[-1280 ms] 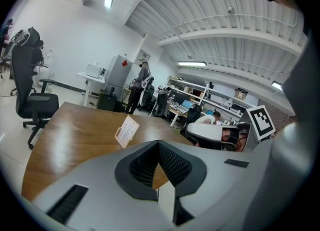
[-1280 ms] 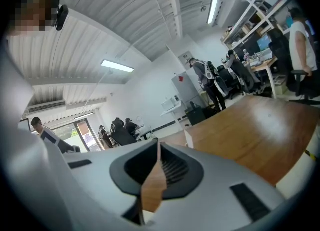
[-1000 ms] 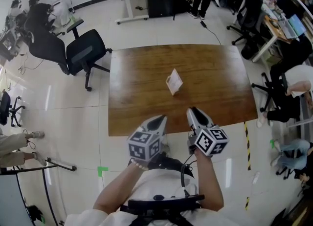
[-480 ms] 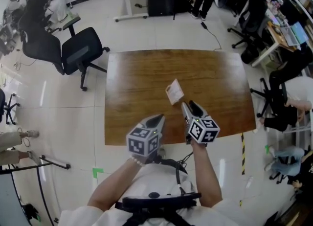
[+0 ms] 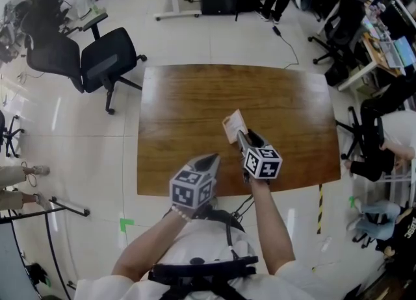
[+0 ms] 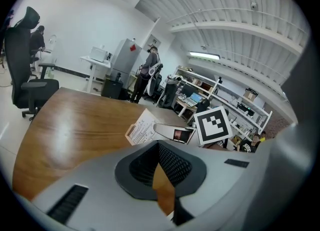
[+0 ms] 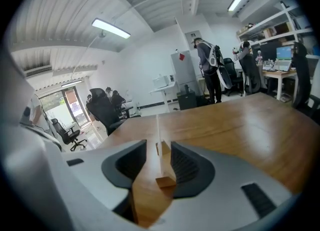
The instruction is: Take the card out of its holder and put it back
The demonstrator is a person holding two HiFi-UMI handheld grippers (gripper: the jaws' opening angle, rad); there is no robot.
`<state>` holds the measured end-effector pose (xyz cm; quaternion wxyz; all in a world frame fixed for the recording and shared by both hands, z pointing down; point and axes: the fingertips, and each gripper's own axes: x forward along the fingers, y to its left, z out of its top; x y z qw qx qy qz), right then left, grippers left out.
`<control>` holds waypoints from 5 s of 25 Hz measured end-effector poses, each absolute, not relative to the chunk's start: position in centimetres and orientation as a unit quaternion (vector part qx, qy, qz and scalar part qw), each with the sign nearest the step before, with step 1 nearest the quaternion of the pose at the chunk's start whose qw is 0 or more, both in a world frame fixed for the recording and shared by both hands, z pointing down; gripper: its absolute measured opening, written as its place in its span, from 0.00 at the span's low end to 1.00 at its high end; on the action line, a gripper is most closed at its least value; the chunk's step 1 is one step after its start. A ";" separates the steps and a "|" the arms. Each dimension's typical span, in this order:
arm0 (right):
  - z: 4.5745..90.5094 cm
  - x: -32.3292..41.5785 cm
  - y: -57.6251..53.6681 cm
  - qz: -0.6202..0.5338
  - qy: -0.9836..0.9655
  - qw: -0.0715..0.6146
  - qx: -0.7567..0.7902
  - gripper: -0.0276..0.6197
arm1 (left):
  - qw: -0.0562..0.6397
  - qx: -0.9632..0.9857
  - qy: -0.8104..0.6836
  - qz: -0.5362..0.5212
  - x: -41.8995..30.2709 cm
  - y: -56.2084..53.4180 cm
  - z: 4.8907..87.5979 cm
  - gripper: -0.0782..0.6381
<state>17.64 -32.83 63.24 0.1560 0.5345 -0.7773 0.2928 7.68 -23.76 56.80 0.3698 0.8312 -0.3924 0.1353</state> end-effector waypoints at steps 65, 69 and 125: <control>46.4 20.6 -17.0 0.227 -0.796 0.023 0.561 0.08 | 0.307 0.828 -0.463 0.082 3.0 -19.3 52.0 0.10; 47.2 21.2 -15.3 0.239 -0.792 0.024 0.562 0.08 | 0.296 0.832 -0.461 0.092 4.0 -17.9 52.0 0.10; 48.4 20.9 -26.4 0.216 -0.807 0.047 0.548 0.08 | 0.310 0.840 -0.429 0.116 7.3 -20.5 53.9 0.10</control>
